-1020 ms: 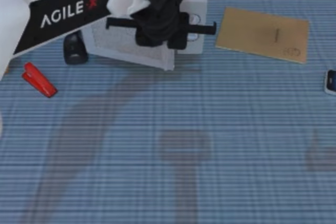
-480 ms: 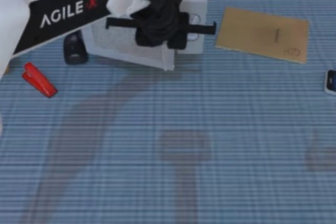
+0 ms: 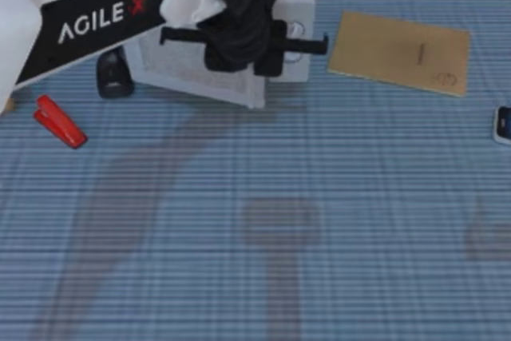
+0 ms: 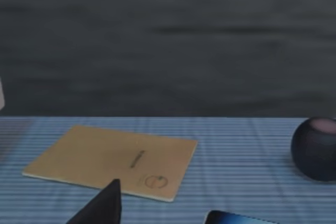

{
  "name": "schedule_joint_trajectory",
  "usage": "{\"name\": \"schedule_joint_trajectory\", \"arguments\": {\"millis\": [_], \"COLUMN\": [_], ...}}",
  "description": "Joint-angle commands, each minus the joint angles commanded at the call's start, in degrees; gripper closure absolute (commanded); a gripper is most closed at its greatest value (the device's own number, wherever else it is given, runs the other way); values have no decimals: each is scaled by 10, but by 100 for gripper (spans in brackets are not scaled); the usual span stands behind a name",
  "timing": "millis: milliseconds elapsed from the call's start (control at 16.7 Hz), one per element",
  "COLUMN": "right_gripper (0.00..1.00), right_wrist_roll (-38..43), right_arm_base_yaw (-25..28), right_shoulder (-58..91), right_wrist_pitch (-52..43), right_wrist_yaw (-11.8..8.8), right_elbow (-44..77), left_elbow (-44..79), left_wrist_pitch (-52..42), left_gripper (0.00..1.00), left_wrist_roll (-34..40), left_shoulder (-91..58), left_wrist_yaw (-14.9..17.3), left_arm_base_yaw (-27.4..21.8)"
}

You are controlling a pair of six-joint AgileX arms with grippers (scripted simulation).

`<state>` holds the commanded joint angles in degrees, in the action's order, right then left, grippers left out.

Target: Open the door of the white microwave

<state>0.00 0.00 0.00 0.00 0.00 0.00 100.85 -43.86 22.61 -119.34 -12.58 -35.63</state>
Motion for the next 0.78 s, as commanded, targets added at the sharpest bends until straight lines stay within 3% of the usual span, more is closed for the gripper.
{"name": "schedule_joint_trajectory", "arguments": {"millis": [360,780], "right_gripper": [0,0], "right_wrist_roll": [0,0], "right_arm_base_yaw": [0,0], "right_shoulder": [0,0], "right_wrist_pitch": [0,0], "right_wrist_yaw": [0,0], "right_elbow": [0,0], "left_elbow": [-67,-68], "left_wrist_pitch": [33,34], "left_gripper": [100,100], "left_wrist_roll": [-54,-55], "left_shoulder": [47,47], "left_wrist_yaw": [27,27], "left_arm_base_yaw": [11,11]}}
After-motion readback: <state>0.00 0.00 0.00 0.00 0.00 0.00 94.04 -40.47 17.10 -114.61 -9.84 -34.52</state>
